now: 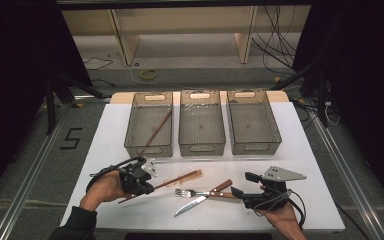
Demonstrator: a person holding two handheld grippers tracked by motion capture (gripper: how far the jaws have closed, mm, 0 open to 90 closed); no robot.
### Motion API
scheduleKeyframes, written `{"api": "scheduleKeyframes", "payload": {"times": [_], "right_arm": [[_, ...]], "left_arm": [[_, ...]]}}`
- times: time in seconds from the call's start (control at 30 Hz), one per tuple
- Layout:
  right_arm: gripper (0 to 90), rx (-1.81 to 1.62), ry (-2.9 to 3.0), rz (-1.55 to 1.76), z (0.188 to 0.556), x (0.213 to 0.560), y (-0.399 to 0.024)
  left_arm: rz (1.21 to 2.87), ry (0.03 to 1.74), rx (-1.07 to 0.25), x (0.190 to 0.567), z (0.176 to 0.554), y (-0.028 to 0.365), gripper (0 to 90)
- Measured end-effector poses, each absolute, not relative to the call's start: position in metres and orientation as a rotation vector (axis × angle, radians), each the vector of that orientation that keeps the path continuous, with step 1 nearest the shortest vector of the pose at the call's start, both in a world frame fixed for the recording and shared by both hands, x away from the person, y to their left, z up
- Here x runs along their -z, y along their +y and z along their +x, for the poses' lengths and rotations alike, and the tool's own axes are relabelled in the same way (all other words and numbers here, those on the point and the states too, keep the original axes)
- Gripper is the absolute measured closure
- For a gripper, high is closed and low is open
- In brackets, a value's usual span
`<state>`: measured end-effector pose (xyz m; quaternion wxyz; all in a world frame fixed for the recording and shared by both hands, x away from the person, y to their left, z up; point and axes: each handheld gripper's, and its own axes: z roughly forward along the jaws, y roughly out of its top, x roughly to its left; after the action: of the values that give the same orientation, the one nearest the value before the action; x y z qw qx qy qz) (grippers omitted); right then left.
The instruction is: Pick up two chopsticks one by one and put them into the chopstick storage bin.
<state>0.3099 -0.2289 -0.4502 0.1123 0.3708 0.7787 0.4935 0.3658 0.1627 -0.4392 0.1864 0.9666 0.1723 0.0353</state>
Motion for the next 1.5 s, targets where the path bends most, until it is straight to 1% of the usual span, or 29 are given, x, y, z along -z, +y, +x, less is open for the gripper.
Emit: {"api": "scheduleKeyframes", "payload": {"times": [0.2, 0.27, 0.6, 0.9, 1.3, 1.5], "right_arm": [[23.8, -1.448, 2.285, 1.091, 0.310, 0.450, -0.229], [23.8, -1.447, 2.286, 1.092, 0.310, 0.450, -0.229], [23.8, -1.448, 2.288, 1.094, 0.311, 0.451, -0.229], [23.8, -1.450, 2.288, 1.097, 0.311, 0.451, -0.229], [23.8, -1.450, 2.287, 1.096, 0.311, 0.451, -0.229], [23.8, -1.452, 2.287, 1.098, 0.311, 0.451, -0.229]], "left_arm": [[2.666, 0.568, -0.149, 0.432, 0.372, 0.164, 84.5], [2.628, 0.603, -0.153, 0.429, 0.375, 0.166, 84.5], [2.547, 0.723, -0.199, 0.418, 0.391, 0.172, 84.5], [2.499, 0.767, -0.223, 0.407, 0.405, 0.173, 84.5], [2.450, 0.808, -0.281, 0.381, 0.430, 0.172, 84.5], [2.425, 0.835, -0.287, 0.373, 0.442, 0.173, 84.5]]}}
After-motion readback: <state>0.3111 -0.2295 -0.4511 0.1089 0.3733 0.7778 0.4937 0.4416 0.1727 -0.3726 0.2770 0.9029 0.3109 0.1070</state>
